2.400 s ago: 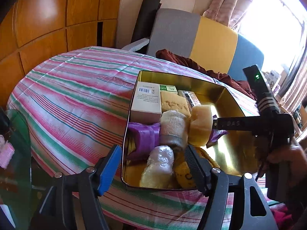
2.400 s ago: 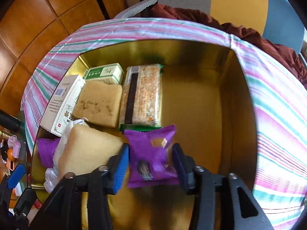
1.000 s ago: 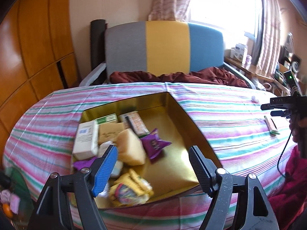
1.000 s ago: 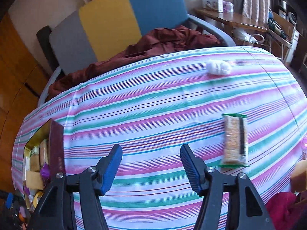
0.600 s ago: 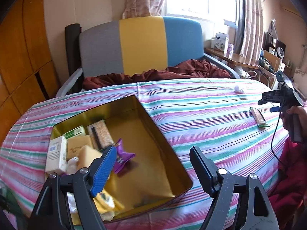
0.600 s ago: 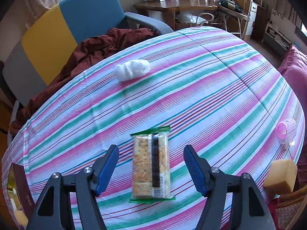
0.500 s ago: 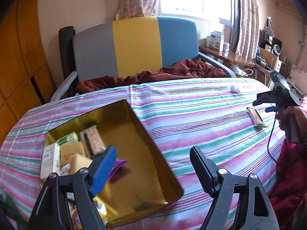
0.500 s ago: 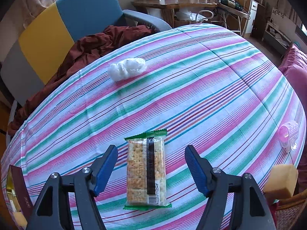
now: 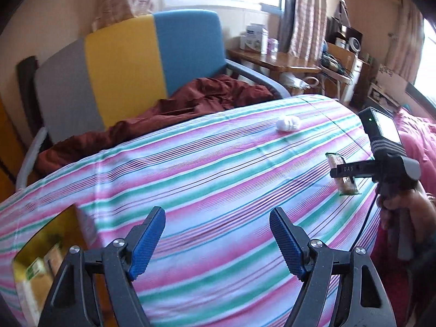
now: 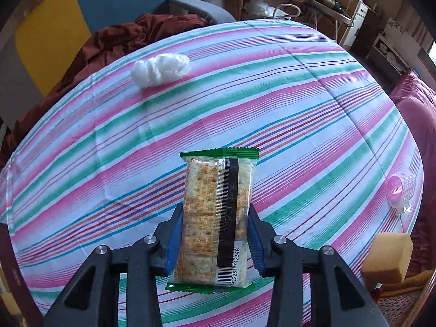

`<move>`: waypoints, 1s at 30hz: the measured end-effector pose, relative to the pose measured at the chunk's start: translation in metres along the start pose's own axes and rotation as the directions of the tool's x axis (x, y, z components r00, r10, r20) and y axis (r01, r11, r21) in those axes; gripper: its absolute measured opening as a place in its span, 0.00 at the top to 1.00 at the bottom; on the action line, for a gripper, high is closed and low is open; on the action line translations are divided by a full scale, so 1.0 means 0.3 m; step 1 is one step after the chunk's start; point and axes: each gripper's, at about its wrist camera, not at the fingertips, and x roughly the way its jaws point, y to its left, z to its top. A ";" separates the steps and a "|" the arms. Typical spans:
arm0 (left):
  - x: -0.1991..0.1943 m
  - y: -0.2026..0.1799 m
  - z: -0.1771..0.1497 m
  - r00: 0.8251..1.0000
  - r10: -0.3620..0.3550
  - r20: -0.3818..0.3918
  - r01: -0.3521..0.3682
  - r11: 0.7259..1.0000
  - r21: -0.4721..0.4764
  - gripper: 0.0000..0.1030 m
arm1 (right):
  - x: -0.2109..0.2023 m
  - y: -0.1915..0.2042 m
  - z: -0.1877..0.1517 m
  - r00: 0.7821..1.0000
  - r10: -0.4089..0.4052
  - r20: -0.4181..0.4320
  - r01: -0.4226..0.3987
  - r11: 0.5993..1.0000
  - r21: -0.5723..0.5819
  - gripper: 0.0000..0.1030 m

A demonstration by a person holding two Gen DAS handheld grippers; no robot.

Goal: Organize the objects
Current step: 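Grasp the green-edged cracker pack with the right tool, then grasp the plastic-wrapped white bundle with left tool while right tool holds the cracker pack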

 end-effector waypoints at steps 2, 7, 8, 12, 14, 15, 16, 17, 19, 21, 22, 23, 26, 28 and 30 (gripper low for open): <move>0.074 -0.042 0.067 0.999 -0.030 -0.033 0.030 0.999 0.022 0.23 | 0.001 -0.009 0.000 0.999 0.030 -0.012 -0.030 0.999 0.014 0.59; 0.247 -0.140 0.229 0.997 -0.058 -0.055 0.064 0.992 0.105 0.22 | 0.001 0.010 -0.009 0.997 0.075 -0.031 -0.076 0.997 -0.008 0.59; 0.285 -0.162 0.261 0.996 -0.072 -0.059 0.079 0.989 0.124 0.19 | 0.017 0.016 -0.006 0.995 0.092 -0.048 -0.093 0.996 -0.009 0.59; 0.422 -0.232 0.368 0.993 -0.098 -0.060 0.107 0.977 0.185 0.17 | -0.002 0.022 -0.014 0.985 0.167 -0.049 -0.167 0.986 0.003 0.59; 0.493 -0.271 0.416 0.993 -0.100 -0.058 0.110 0.970 0.219 0.17 | -0.015 0.017 -0.017 0.982 0.186 -0.040 -0.186 0.983 0.010 0.59; 0.524 -0.290 0.436 0.993 -0.104 -0.054 0.114 0.966 0.234 0.17 | -0.020 0.014 -0.017 0.979 0.203 -0.036 -0.203 0.979 0.012 0.59; 0.558 -0.310 0.456 0.993 -0.109 -0.051 0.119 0.960 0.252 0.17 | -0.026 0.013 -0.018 0.975 0.218 -0.031 -0.218 0.976 0.012 0.59; 0.588 -0.329 0.472 0.992 -0.115 -0.049 0.124 0.955 0.269 0.17 | -0.032 0.013 -0.018 0.973 0.230 -0.027 -0.230 0.973 0.012 0.59; 0.653 -0.378 0.503 0.991 -0.121 -0.048 0.130 0.941 0.313 0.17 | -0.039 0.011 -0.021 0.968 0.250 -0.022 -0.250 0.968 0.011 0.59; 0.723 -0.428 0.528 0.990 -0.127 -0.055 0.139 0.922 0.362 0.17 | -0.028 0.010 -0.020 0.968 0.249 -0.036 -0.249 0.968 0.006 0.59; 0.754 -0.453 0.540 0.989 -0.134 -0.057 0.146 0.913 0.382 0.17 | -0.026 0.011 -0.021 0.968 0.249 -0.044 -0.249 0.968 0.001 0.59; 0.783 -0.477 0.549 0.989 -0.138 -0.060 0.150 0.905 0.398 0.17 | -0.023 0.012 -0.022 0.965 0.257 -0.049 -0.257 0.966 -0.001 0.59; 0.874 -0.541 0.562 0.987 -0.134 -0.087 0.159 0.884 0.439 0.15 | -0.021 0.011 -0.025 0.962 0.269 -0.051 -0.270 0.963 0.000 0.59; 0.938 -0.567 0.552 0.989 -0.101 -0.109 0.141 0.873 0.466 0.22 | -0.017 0.007 -0.023 0.964 0.261 -0.052 -0.262 0.965 0.003 0.59; 0.975 -0.555 0.531 0.981 -0.091 -0.169 0.157 0.886 0.436 0.63 | -0.009 0.007 -0.024 0.964 0.258 -0.060 -0.258 0.966 0.005 0.59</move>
